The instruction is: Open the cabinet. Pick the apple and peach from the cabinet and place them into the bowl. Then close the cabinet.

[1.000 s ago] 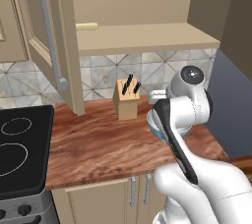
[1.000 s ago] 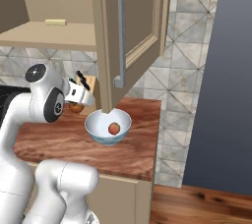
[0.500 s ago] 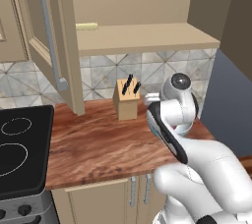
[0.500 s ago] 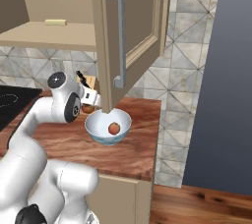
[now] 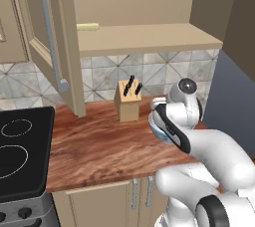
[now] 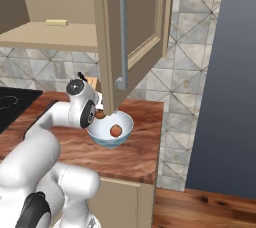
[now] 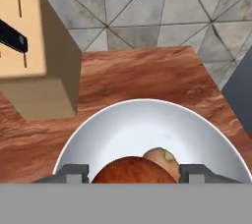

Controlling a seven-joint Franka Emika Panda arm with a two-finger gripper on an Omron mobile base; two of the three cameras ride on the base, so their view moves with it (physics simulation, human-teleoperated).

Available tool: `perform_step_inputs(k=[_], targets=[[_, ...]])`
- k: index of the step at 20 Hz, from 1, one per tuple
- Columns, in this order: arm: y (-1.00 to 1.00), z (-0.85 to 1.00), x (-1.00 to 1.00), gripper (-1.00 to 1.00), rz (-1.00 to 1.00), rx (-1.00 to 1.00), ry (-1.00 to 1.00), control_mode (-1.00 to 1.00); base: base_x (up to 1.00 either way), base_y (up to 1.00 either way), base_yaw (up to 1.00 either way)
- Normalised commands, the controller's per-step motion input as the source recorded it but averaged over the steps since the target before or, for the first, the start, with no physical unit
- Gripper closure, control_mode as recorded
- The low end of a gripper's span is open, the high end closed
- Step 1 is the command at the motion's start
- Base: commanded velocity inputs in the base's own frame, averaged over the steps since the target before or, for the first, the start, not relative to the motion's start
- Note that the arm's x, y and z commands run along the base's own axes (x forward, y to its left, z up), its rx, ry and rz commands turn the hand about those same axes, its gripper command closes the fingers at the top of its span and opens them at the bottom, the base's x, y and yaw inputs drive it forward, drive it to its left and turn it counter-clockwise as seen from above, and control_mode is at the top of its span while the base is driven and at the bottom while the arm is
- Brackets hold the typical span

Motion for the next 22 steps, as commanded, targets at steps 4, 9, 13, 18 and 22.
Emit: perform_step_inputs(k=[4, 9, 13, 18, 22], targets=[[-0.18, -0.38, 0.08, 1.00, 0.03, 0.00, 0.00, -1.00, 0.00, 0.00, 0.00], [-0.10, -0.21, 0.31, -1.00, 0.01, 0.00, 0.00, -1.00, 0.00, 0.00, 0.00], [-0.06, -0.08, 0.11, -1.00, 0.01, 0.00, -0.01, -1.00, 0.00, 0.00, 0.00], [0.00, 0.00, 0.00, -1.00, 0.00, 0.00, 0.00, -1.00, 0.00, 0.00, 0.00], [0.00, 0.12, -0.01, -1.00, 0.00, 0.00, -0.02, -1.00, 0.00, 0.00, 0.00]])
